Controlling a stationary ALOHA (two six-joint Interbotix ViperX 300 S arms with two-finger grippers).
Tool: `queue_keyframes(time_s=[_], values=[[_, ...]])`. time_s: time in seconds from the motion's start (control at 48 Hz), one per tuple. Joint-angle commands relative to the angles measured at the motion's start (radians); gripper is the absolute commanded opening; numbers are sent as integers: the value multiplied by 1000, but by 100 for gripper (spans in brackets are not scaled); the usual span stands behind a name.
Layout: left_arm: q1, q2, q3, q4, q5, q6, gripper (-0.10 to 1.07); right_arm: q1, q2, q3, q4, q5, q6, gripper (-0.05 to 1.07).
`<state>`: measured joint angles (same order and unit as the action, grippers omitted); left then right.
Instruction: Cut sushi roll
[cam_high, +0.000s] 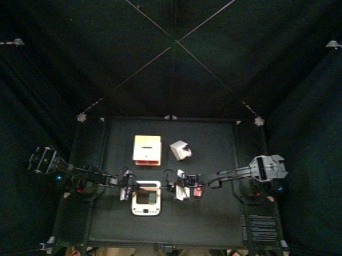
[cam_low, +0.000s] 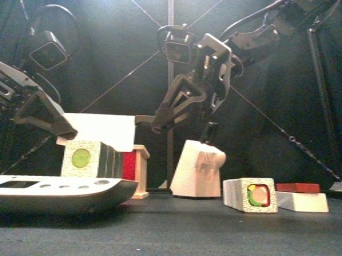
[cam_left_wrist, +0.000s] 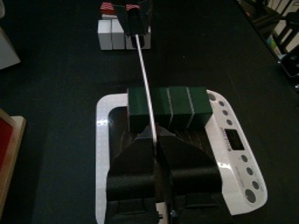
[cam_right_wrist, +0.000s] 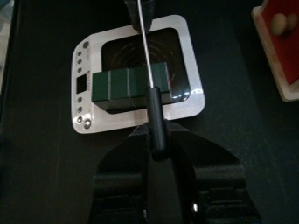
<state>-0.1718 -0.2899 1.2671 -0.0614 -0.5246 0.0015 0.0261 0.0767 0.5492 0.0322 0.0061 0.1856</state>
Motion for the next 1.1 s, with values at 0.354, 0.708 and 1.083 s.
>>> queue_keyframes(time_s=[0.354,0.708,1.083], values=[[-12,3,-17,3,-2,0,27,0,-38,-21,5,-8,2,52],[-12,3,-17,2,-2,2,27,12,-55,-20,-2,-9,2,52],[-9,8,-15,-8,-2,0,27,6,-41,-18,2,-20,2,52]])
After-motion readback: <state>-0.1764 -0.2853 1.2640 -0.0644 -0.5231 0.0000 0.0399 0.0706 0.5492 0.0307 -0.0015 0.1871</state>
